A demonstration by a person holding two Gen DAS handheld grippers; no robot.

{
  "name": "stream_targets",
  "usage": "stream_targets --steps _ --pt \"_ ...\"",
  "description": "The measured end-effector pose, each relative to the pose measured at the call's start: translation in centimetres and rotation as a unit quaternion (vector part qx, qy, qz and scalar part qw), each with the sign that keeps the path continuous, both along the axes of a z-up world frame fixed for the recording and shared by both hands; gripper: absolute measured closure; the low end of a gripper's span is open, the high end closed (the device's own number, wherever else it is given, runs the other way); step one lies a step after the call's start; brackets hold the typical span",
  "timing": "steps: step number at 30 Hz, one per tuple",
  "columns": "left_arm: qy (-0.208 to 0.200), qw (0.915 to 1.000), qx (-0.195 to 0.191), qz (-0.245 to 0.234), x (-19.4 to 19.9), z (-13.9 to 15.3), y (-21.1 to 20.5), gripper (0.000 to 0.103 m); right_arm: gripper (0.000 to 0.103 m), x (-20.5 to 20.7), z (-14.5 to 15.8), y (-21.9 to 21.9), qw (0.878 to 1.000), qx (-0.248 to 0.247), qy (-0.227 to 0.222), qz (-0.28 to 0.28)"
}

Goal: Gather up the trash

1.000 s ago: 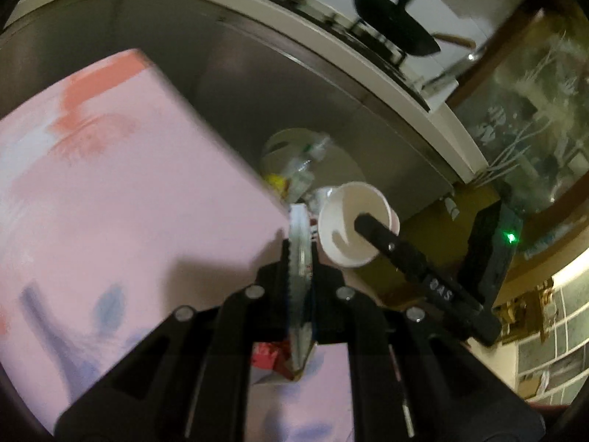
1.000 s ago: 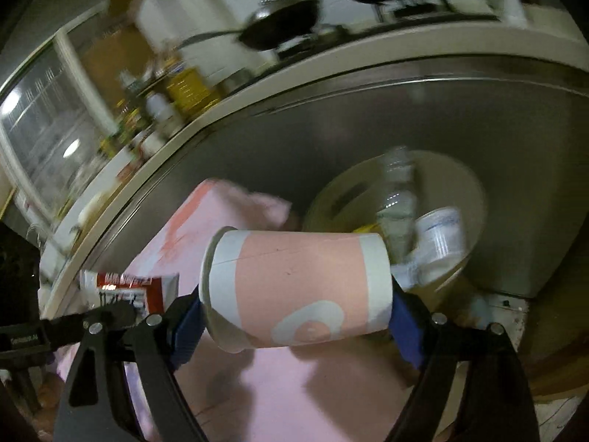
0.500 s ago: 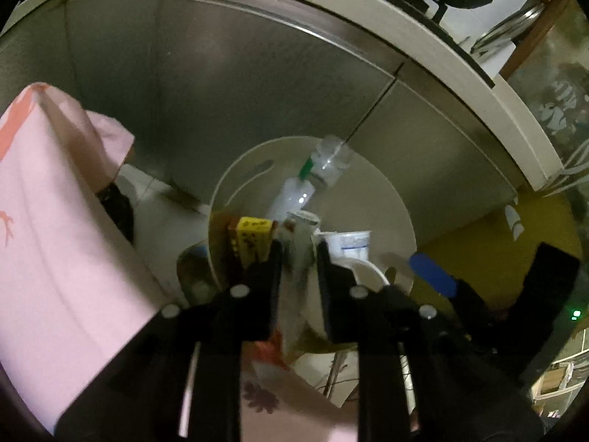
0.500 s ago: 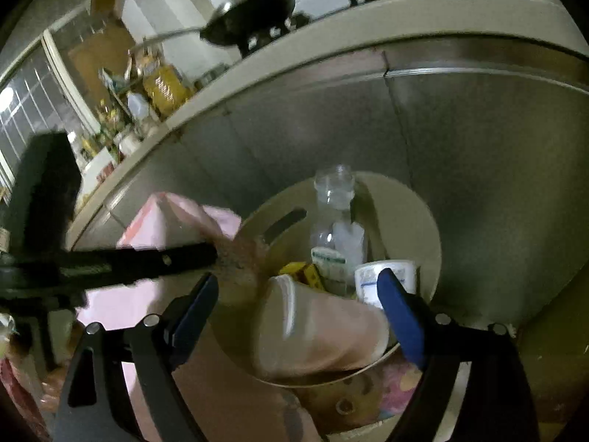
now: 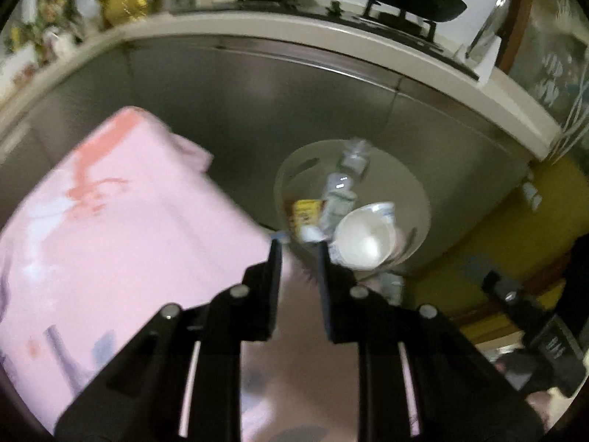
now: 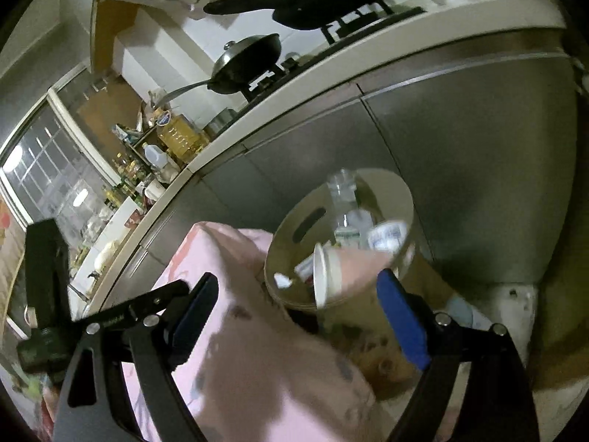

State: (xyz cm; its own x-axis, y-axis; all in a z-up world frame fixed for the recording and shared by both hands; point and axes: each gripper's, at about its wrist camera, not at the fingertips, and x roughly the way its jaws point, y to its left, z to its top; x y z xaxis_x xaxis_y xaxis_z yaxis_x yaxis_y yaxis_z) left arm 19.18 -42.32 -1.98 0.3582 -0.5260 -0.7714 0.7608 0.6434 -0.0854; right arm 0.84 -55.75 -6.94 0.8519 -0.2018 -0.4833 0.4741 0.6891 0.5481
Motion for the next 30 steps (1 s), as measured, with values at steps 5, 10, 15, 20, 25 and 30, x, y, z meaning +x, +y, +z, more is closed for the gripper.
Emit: stream_targets --steps 5,10,15,20,25,30 --pt "-0.026 0.9984 0.000 0.051 -2.4 0.8 5.4 0.082 0.018 -2.1 0.6 3.4 1.000 0.003 0.004 -0.009" --pt "-0.074 0.9927 0.004 0.095 -5.0 1.9 10.1 0.067 0.018 -3.6 1.3 6.3 1.000 0.014 0.000 -0.003" --pt "-0.107 0.9879 0.003 0.112 -7.8 2.8 13.6 0.052 0.018 -4.9 2.2 8.6 1.000 0.019 -0.008 0.005" --pt "-0.142 0.9823 -0.006 0.122 -10.4 4.1 16.8 0.038 0.018 -6.2 3.4 11.3 1.000 0.003 -0.010 0.017" --pt "-0.173 0.9761 -0.015 0.131 -12.4 5.2 19.1 0.013 0.018 -7.3 4.2 13.1 1.000 -0.005 -0.009 0.021" --pt "-0.182 0.9736 -0.022 0.135 -13.5 5.7 20.9 0.006 0.018 -7.9 4.8 14.8 1.000 -0.014 -0.008 0.023"
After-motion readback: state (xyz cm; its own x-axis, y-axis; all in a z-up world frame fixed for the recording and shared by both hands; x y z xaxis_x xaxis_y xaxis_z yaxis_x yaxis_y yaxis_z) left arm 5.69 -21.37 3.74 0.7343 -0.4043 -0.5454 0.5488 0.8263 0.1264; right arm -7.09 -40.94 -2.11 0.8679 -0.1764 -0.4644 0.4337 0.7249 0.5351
